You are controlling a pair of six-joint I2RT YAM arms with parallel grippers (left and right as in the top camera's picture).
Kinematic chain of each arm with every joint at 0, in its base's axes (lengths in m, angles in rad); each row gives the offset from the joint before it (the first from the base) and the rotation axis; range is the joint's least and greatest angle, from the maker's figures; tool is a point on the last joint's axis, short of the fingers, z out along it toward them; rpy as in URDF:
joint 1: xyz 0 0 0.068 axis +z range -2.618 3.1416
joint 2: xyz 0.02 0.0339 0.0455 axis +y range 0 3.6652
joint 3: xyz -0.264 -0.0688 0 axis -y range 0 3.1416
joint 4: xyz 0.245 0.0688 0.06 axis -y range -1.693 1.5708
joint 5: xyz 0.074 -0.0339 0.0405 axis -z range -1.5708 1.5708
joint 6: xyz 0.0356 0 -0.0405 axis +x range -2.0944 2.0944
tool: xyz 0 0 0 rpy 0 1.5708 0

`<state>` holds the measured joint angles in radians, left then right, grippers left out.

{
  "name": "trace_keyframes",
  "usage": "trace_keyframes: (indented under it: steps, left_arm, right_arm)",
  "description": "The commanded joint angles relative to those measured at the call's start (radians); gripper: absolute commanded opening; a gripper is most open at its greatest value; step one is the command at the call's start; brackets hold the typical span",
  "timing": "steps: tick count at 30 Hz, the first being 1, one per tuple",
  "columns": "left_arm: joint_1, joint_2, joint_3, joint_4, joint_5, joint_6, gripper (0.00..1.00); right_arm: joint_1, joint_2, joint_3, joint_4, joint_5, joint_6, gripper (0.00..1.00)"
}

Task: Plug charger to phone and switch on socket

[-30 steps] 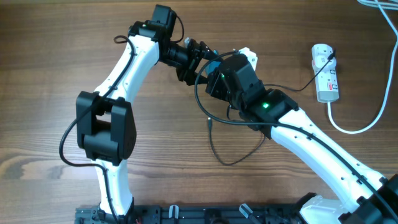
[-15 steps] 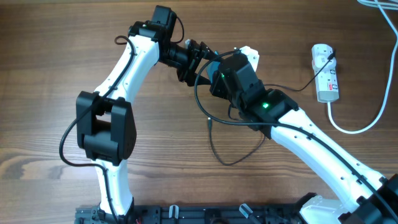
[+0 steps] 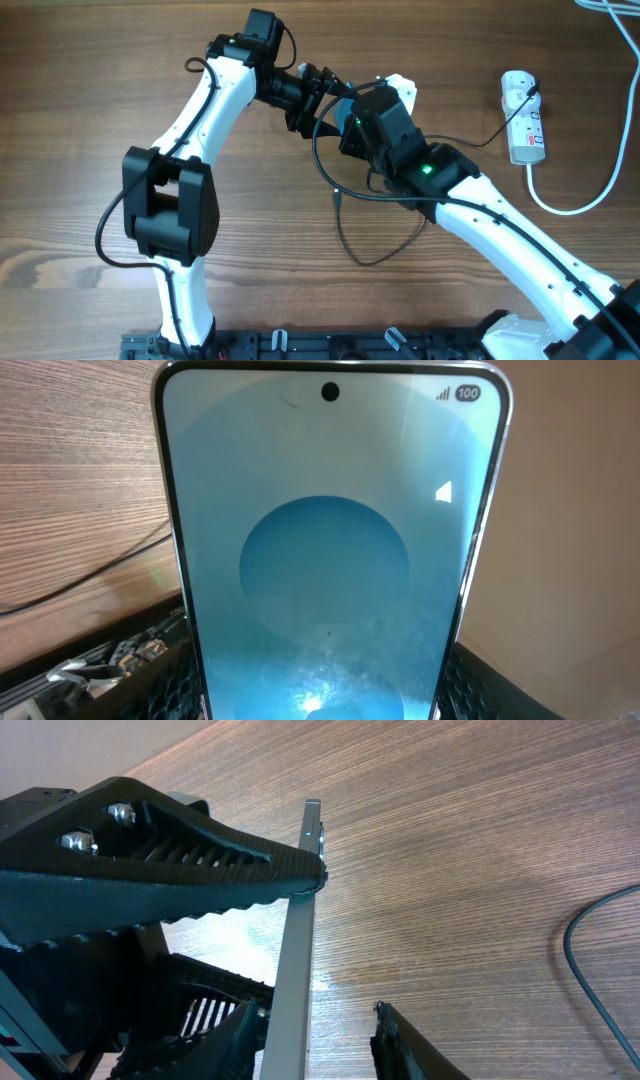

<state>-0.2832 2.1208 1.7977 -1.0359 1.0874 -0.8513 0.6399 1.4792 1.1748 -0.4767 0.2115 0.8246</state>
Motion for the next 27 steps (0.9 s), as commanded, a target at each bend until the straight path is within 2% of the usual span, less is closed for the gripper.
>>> trace_keyframes:
  steps: [1,11,14,21,23,25,27]
  left_arm:
    - [-0.003,0.0,0.002,-0.001,0.049,0.002,0.62]
    - [-0.003,0.0,0.002,-0.004,0.05,0.002,0.62]
    - [-0.003,0.0,0.002,-0.004,0.05,0.002,0.62]
    - [-0.003,0.0,0.002,-0.003,0.049,0.002,0.63]
    - [-0.003,0.0,0.002,0.001,0.049,0.002,0.68]
    - [-0.003,0.0,0.002,0.023,0.048,0.002,1.0]
    - [-0.003,0.0,0.002,0.036,0.048,0.002,1.0]
  right_arm:
    - [0.0,0.01,0.016,0.003,0.025,-0.011,0.36]
    - [0.0,0.018,0.016,0.004,0.023,-0.01,0.16]
    - [0.0,0.018,0.016,0.005,0.011,-0.009,0.05]
    - [0.0,0.017,0.016,0.007,-0.003,0.05,0.05]
    - [0.0,0.015,0.017,0.008,-0.003,0.087,0.04]
    - [0.0,0.007,0.017,0.008,-0.003,0.187,0.04]
    - [0.0,-0.006,0.017,0.008,-0.002,0.278,0.04]
